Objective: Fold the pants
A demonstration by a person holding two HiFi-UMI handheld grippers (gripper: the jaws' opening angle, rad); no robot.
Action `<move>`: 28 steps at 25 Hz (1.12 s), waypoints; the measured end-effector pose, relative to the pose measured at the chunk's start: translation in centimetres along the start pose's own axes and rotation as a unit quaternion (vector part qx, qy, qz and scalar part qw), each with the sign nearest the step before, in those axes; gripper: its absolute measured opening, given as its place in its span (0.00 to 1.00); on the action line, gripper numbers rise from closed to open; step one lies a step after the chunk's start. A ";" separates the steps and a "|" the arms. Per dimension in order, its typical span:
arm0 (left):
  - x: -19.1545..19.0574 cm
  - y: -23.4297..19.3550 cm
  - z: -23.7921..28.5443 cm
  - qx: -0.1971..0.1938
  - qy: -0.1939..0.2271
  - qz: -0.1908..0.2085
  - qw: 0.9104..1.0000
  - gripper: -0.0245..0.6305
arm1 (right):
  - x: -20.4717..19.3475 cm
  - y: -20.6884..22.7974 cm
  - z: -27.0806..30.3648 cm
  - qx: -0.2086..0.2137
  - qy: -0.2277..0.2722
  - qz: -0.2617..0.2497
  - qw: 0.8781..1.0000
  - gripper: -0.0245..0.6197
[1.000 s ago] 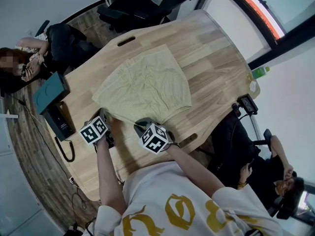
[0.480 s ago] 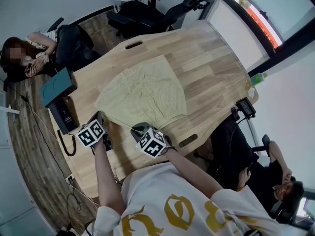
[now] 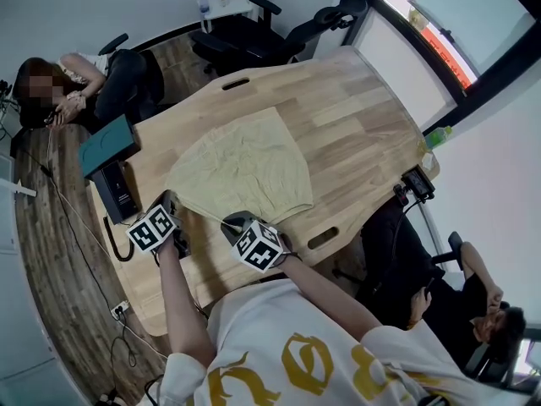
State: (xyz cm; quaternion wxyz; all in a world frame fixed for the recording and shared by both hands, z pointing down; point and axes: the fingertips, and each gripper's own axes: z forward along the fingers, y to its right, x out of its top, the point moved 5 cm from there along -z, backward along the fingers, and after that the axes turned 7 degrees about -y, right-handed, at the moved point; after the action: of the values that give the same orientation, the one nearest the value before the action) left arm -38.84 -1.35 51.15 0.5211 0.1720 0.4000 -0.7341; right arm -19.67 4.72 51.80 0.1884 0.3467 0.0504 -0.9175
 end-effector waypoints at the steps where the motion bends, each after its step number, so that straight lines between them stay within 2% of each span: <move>1: 0.1 0.1 -0.2 -0.004 0.003 0.000 1.000 0.06 | 0.1 -0.1 -0.1 -0.004 0.002 0.000 1.000 0.06; 6: 0.6 0.6 -1.1 -0.010 0.015 0.009 1.000 0.06 | 0.7 -0.2 -1.2 -0.033 0.005 -0.021 0.999 0.06; 11: 0.9 1.3 -0.7 -0.029 0.016 0.009 0.999 0.06 | 0.8 0.7 -1.8 -0.051 0.010 0.001 0.999 0.06; 28: 3.0 4.9 2.2 -0.045 0.002 0.041 0.998 0.06 | 0.3 3.1 -2.8 -0.034 0.028 0.055 0.998 0.06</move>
State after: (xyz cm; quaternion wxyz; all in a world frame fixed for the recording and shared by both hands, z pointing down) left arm -35.18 -5.56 48.51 0.5574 0.1662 0.4262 -0.6928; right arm -17.00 2.34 49.62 0.2487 0.3677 0.0673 -0.8935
